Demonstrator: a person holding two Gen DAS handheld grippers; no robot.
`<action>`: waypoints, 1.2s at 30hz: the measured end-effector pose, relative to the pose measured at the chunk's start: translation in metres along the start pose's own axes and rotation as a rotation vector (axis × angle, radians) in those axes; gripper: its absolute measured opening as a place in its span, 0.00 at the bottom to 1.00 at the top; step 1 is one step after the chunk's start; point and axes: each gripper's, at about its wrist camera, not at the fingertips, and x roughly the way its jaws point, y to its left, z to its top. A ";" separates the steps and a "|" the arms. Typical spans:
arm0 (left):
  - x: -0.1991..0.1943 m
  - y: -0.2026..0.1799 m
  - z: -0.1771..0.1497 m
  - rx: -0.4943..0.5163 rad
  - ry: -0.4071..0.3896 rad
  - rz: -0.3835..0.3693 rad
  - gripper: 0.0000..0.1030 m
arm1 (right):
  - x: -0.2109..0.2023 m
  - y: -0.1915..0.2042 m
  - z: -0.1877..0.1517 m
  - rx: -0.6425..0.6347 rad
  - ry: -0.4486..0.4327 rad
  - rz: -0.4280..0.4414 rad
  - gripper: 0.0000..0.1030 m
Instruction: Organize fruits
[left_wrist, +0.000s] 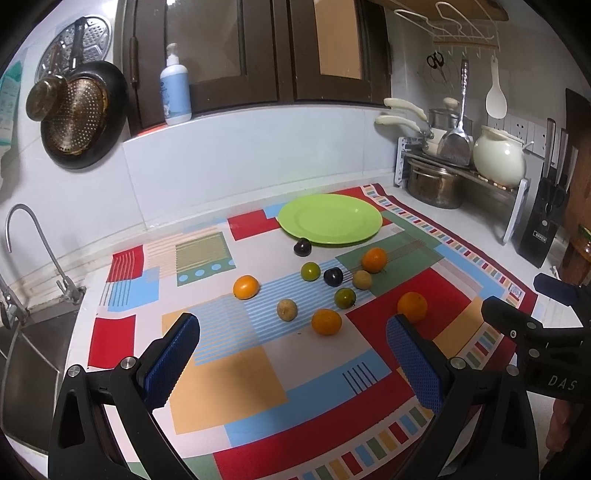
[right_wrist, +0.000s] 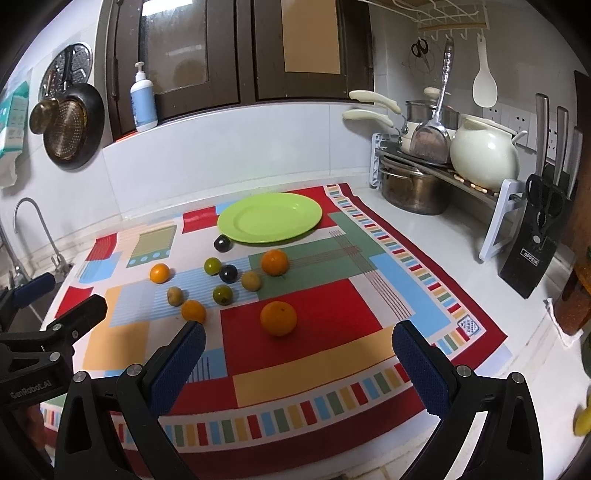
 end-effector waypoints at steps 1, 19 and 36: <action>0.002 0.000 0.000 0.002 0.004 -0.005 1.00 | 0.002 0.000 0.000 0.000 0.005 0.001 0.99; 0.073 -0.007 0.001 0.028 0.196 -0.182 0.71 | 0.063 0.003 0.005 -0.014 0.160 0.060 0.93; 0.145 -0.009 -0.006 0.029 0.380 -0.292 0.44 | 0.131 0.008 0.001 0.008 0.335 0.120 0.73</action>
